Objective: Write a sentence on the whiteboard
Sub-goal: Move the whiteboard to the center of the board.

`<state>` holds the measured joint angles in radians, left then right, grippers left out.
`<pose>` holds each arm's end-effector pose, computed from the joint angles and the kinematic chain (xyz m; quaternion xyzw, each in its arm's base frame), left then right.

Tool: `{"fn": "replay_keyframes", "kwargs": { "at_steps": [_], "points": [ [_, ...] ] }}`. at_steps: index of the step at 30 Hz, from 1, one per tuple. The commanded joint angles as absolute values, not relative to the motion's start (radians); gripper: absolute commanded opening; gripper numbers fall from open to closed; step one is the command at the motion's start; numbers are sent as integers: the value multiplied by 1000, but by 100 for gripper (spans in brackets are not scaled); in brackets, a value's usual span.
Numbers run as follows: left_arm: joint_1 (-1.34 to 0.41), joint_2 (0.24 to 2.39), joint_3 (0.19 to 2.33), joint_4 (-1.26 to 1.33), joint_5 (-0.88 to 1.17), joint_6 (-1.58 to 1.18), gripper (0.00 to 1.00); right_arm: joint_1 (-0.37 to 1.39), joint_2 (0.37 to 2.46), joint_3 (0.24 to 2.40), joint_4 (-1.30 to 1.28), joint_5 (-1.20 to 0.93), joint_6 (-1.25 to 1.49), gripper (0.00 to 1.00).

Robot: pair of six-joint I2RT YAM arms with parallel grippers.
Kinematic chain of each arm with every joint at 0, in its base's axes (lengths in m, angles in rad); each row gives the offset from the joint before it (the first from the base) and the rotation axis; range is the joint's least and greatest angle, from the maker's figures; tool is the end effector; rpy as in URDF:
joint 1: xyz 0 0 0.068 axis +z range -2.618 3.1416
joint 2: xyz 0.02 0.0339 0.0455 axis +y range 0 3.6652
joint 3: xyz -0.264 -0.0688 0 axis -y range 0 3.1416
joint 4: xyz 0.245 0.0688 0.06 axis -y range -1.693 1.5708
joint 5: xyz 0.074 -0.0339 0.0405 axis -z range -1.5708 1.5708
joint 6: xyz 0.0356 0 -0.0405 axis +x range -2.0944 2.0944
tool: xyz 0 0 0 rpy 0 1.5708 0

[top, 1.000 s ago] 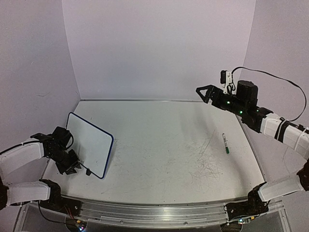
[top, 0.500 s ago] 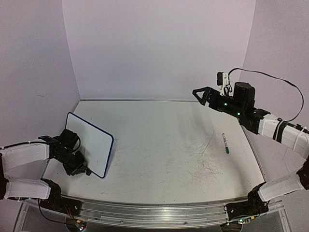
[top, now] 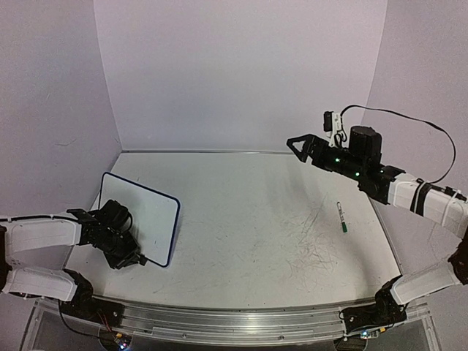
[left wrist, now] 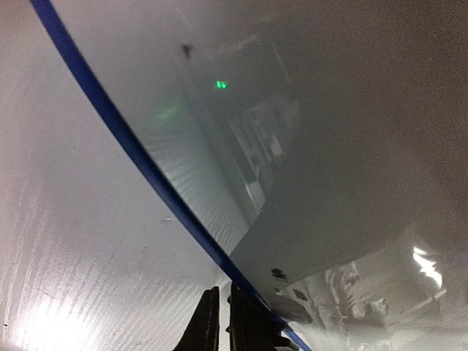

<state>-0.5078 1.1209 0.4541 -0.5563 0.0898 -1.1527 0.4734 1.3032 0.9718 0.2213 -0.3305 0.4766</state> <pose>0.1488 -0.0865 0.1439 -0.3044 0.9357 -0.1574 0.0840 0.2692 0.1509 0.3333 -0.1086 0.7350 0.4099 0.5291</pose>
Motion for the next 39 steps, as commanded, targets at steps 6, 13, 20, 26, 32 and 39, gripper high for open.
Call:
{"fn": "replay_keyframes", "kwargs": {
  "at_steps": [6, 13, 20, 26, 32, 39],
  "points": [
    [-648, 1218, 525, -449, 63, -1247, 8, 491, 1310, 962, 268, -330, 488, 98],
    [-711, 1290, 575, -428, 34, -1263, 7, 496, 1308, 947, 268, -329, 489, 98],
    [-716, 1283, 575, -402, 22, -1274, 8, 505, 1316, 936, 269, -326, 493, 98],
    [-718, 1301, 602, -368, 24, -1255, 9, 518, 1336, 945, 272, -325, 497, 98],
    [-718, 1323, 624, -351, 17, -1231, 9, 535, 1358, 956, 273, -321, 499, 98],
    [-719, 1245, 571, -352, 24, -1235, 15, 572, 1372, 953, 270, -310, 505, 98]
  ]
}}
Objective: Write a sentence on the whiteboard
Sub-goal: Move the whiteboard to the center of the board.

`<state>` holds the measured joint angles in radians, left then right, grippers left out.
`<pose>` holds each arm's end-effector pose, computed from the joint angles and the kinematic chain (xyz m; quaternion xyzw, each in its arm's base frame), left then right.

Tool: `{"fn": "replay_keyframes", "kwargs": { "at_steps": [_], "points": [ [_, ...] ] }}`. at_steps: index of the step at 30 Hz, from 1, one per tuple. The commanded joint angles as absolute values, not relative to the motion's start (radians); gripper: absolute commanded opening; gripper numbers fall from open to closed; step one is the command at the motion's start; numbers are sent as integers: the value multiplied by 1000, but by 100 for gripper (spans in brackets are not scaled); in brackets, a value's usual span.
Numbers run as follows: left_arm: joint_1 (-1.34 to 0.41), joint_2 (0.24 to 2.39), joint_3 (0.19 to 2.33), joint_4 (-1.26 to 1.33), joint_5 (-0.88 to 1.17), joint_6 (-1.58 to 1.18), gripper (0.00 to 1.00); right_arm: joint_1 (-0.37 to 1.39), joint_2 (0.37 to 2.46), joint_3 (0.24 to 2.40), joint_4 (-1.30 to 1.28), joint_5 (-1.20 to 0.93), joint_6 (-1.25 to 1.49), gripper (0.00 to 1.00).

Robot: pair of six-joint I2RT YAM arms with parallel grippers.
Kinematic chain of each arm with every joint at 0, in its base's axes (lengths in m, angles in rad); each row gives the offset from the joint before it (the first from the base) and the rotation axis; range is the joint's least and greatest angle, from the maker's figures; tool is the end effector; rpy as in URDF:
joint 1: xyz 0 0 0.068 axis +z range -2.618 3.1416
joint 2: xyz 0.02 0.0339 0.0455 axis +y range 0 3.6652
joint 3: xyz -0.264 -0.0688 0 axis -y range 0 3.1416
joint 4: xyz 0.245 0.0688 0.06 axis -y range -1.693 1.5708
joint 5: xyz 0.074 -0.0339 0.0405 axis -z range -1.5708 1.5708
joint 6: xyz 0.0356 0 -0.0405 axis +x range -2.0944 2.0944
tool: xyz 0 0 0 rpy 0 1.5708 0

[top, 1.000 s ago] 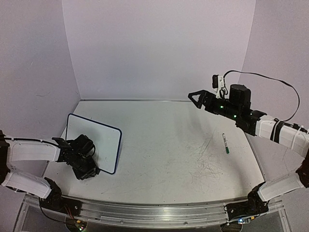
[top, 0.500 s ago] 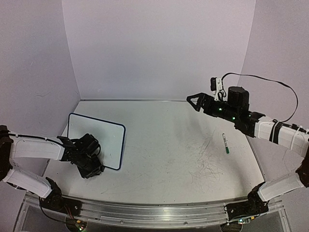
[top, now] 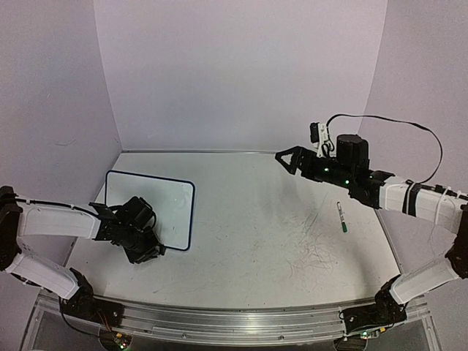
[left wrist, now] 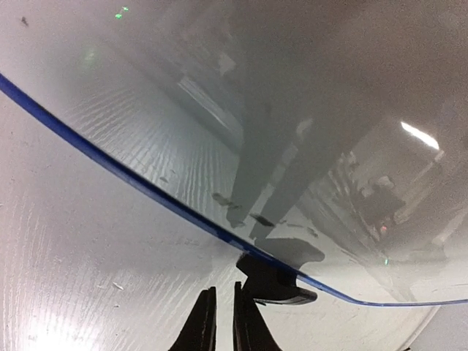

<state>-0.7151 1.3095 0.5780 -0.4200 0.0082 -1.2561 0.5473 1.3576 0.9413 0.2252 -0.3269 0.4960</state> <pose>0.1650 -0.1437 0.1494 -0.2605 0.9428 -0.1757 0.1116 0.2658 0.1754 0.3069 -0.1230 0.7582 0.4217 0.4819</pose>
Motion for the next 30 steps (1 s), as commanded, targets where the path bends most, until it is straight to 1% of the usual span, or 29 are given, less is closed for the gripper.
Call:
{"fn": "replay_keyframes", "kwargs": {
  "at_steps": [1, 4, 7, 10, 12, 15, 18, 20, 23, 26, 29, 30],
  "points": [
    [-720, 1220, 556, -352, 27, -1239, 16, 578, 1374, 952, 270, -308, 508, 98],
    [-719, 1146, 510, -354, 48, -1241, 20, 601, 1381, 953, 270, -302, 515, 98],
    [-719, 1084, 485, -378, 97, -1226, 29, 622, 1382, 956, 263, -289, 515, 98],
    [-720, 1009, 483, -436, 121, -1201, 35, 631, 1365, 951, 249, -261, 514, 98],
    [-720, 955, 495, -495, 118, -1179, 43, 632, 1343, 937, 247, -239, 518, 98],
    [-720, 924, 519, -554, 142, -1130, 58, 634, 1313, 916, 244, -221, 525, 98],
    [-719, 982, 556, -571, 206, -1046, 69, 634, 1281, 901, 231, -202, 525, 98],
    [-719, 1020, 594, -608, 205, -978, 75, 634, 1265, 897, 219, -190, 518, 98],
    [-720, 1049, 659, -695, 139, -913, 81, 634, 1246, 902, 192, -171, 507, 98],
    [-720, 1057, 673, -712, 102, -892, 82, 634, 1237, 905, 181, -164, 500, 98],
    [-719, 1098, 674, -709, 85, -878, 79, 635, 1250, 914, 180, -168, 491, 98],
    [-719, 1114, 678, -708, 79, -868, 75, 634, 1257, 920, 180, -171, 487, 98]
  ]
}}
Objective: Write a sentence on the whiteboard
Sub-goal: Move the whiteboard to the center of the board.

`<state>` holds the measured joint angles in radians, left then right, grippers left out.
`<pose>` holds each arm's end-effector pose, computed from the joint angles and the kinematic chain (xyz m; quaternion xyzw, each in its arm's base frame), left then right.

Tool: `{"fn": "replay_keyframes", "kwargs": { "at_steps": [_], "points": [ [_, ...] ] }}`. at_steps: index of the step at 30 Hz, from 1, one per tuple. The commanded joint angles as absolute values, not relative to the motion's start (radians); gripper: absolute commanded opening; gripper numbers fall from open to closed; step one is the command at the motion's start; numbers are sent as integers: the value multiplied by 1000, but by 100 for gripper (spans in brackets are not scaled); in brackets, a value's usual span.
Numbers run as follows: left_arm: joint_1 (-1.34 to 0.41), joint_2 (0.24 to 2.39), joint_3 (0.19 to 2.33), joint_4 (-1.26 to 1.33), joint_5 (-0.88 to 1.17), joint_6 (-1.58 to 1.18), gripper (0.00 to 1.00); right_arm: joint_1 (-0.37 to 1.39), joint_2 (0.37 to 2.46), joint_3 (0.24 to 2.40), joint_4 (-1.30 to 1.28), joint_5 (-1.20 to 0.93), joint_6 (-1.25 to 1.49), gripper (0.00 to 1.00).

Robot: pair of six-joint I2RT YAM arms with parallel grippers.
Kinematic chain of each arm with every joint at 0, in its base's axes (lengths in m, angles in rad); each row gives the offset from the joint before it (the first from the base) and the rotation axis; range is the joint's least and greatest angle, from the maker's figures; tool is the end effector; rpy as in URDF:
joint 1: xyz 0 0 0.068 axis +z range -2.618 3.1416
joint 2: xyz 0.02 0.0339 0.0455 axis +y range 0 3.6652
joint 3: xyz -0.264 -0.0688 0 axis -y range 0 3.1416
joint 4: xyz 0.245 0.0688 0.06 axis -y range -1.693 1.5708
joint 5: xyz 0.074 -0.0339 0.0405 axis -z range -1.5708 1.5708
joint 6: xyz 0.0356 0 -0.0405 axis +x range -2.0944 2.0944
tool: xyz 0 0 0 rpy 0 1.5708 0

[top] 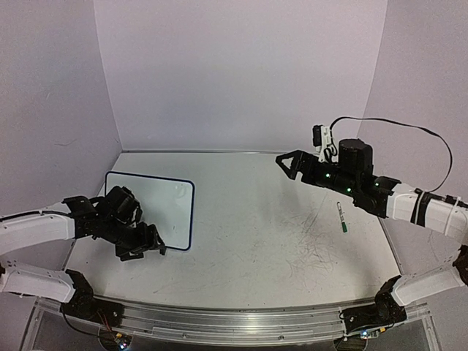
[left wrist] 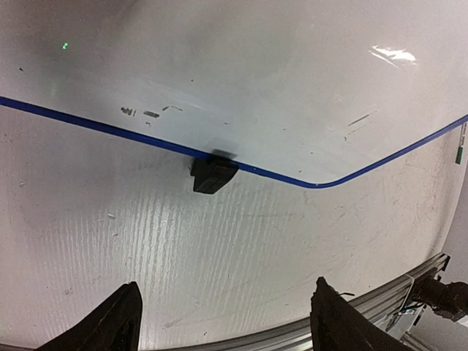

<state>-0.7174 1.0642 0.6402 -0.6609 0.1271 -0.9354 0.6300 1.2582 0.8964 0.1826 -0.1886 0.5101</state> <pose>0.1409 -0.1289 0.2016 -0.0902 0.9646 -0.2183 0.1173 0.2356 0.1800 0.3147 -0.1060 0.7591 0.4052 0.4982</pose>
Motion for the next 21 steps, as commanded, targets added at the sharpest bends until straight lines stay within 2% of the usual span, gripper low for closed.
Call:
{"fn": "replay_keyframes", "kwargs": {
  "at_steps": [1, 5, 12, 18, 21],
  "points": [
    [-719, 1138, 687, -706, 74, -852, 71, 634, 1264, 925, 179, -175, 485, 98],
    [-721, 1207, 734, -673, 50, -774, 63, 634, 1296, 950, 178, -189, 477, 98],
    [-724, 1289, 741, -532, 49, -689, 63, 634, 1325, 977, 176, -195, 471, 98],
    [-734, 1375, 752, -511, 18, -630, 56, 634, 1294, 964, 175, -174, 466, 98],
    [-743, 1407, 750, -490, 4, -623, 47, 634, 1283, 966, 173, -161, 456, 98]
  ]
}}
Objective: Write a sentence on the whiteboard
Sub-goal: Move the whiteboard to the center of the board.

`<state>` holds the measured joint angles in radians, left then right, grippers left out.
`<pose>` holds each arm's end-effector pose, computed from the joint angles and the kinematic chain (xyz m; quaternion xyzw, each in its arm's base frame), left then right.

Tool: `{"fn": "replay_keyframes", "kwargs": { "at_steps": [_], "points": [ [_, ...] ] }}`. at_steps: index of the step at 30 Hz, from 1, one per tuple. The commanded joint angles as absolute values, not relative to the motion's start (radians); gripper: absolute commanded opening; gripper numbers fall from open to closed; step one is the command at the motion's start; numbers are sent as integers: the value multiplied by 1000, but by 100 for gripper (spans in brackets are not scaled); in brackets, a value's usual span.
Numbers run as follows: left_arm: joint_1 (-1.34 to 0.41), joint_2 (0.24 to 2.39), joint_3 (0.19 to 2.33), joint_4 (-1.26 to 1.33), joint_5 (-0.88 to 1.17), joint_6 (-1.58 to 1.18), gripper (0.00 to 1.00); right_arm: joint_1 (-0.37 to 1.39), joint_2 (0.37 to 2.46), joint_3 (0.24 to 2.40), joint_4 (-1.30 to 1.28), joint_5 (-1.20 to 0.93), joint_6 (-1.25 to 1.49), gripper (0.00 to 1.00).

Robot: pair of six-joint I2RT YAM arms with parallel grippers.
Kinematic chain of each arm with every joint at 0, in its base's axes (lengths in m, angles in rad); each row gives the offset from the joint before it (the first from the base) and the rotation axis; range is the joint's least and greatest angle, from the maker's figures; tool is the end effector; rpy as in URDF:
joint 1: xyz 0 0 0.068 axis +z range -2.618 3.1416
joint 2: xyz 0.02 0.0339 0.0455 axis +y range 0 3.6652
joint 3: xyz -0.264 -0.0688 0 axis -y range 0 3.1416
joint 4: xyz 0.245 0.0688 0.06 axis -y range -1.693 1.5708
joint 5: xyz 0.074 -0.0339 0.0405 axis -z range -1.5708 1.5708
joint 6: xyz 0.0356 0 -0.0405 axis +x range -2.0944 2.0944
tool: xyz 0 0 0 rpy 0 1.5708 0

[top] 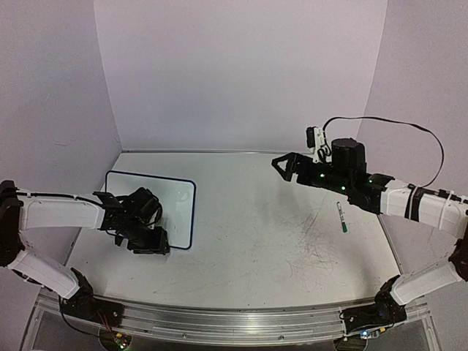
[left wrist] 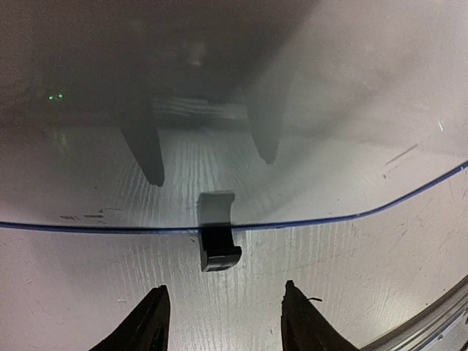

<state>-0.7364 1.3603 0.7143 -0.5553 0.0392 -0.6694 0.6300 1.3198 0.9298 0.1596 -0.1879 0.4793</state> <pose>0.1740 -0.1596 0.1699 0.0365 0.9821 -0.1334 0.1277 0.2465 0.1880 0.3067 -0.1168 0.7736 0.3882 0.4870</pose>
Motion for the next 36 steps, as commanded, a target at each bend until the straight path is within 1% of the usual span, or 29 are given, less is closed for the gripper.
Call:
{"fn": "replay_keyframes", "kwargs": {
  "at_steps": [1, 5, 7, 12, 15, 19, 21, 25, 29, 31, 33, 36],
  "points": [
    [-745, 1417, 749, -487, -22, -620, 44, 634, 1283, 967, 172, -159, 454, 98],
    [-757, 1443, 746, -479, -45, -609, 33, 634, 1294, 970, 169, -169, 459, 98],
    [-769, 1425, 733, -455, -52, -610, 31, 634, 1293, 965, 169, -174, 462, 98],
    [-772, 1354, 688, -373, -91, -620, 34, 634, 1301, 962, 169, -175, 461, 98],
    [-774, 1315, 664, -320, -94, -655, 42, 634, 1307, 965, 170, -182, 463, 98],
    [-786, 1289, 651, -278, -75, -696, 46, 645, 1331, 971, 171, -186, 479, 98],
    [-791, 1251, 645, -280, -59, -700, 50, 674, 1350, 976, 171, -172, 501, 98],
    [-792, 1113, 620, -304, -28, -726, 59, 789, 1414, 1012, 160, -101, 554, 98],
    [-792, 980, 635, -366, -15, -756, 63, 924, 1527, 1080, 151, -19, 656, 98],
    [-792, 932, 664, -416, -21, -756, 66, 1005, 1606, 1138, 150, 9, 688, 93],
    [-792, 878, 714, -470, -52, -746, 71, 1081, 1698, 1212, 141, 33, 714, 89],
    [-792, 835, 796, -521, -89, -696, 75, 1171, 1834, 1328, 132, 80, 759, 86]
  ]
}}
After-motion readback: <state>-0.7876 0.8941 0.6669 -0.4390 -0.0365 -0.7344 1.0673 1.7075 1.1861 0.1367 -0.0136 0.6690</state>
